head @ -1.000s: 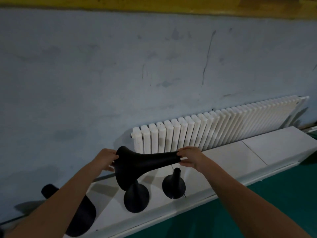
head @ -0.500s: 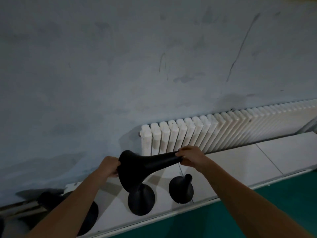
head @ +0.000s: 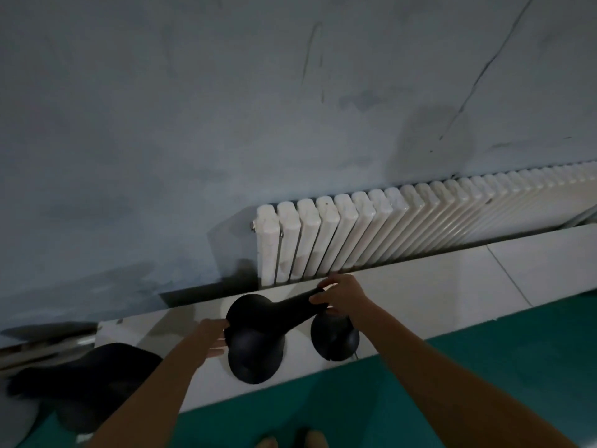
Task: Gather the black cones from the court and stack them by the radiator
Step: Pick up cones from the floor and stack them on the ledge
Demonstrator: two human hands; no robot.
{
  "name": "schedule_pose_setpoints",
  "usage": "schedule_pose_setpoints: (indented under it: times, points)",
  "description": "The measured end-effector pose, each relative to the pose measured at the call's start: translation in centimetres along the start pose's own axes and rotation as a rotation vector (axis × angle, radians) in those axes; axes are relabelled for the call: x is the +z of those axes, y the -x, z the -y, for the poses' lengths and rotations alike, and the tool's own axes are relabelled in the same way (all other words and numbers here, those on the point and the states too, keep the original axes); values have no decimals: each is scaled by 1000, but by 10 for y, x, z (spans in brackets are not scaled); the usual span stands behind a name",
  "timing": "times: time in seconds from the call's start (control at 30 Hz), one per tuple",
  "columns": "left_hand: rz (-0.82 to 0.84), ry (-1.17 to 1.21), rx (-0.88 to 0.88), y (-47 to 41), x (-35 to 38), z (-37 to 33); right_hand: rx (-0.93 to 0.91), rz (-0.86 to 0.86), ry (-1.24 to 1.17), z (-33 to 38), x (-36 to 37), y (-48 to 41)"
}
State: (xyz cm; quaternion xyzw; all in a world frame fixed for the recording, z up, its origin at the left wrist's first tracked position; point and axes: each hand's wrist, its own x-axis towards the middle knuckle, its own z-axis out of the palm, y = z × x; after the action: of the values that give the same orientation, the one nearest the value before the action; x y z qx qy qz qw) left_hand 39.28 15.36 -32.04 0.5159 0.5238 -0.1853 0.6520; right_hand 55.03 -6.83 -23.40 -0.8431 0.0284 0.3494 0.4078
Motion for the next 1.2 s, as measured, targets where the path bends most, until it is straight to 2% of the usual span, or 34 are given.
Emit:
schedule_pose_setpoints:
  times: [0.23,0.43,0.73,0.97,1.2]
  points:
    - [-7,-12,-22,-17,8,4,-23,98,1,-22,48,-20]
    - [20,-48,-25,-16,14,-5,144,234,-115,-27,64,-19]
    - [66,-109,-17,-6,26,-16,182,288,-220,-25,46,-14]
    - [61,-216,39,38,42,-49,205,265,-327,-5,16,7]
    - [88,-166,269,114,86,-97,110,234,-452,15,-54,47]
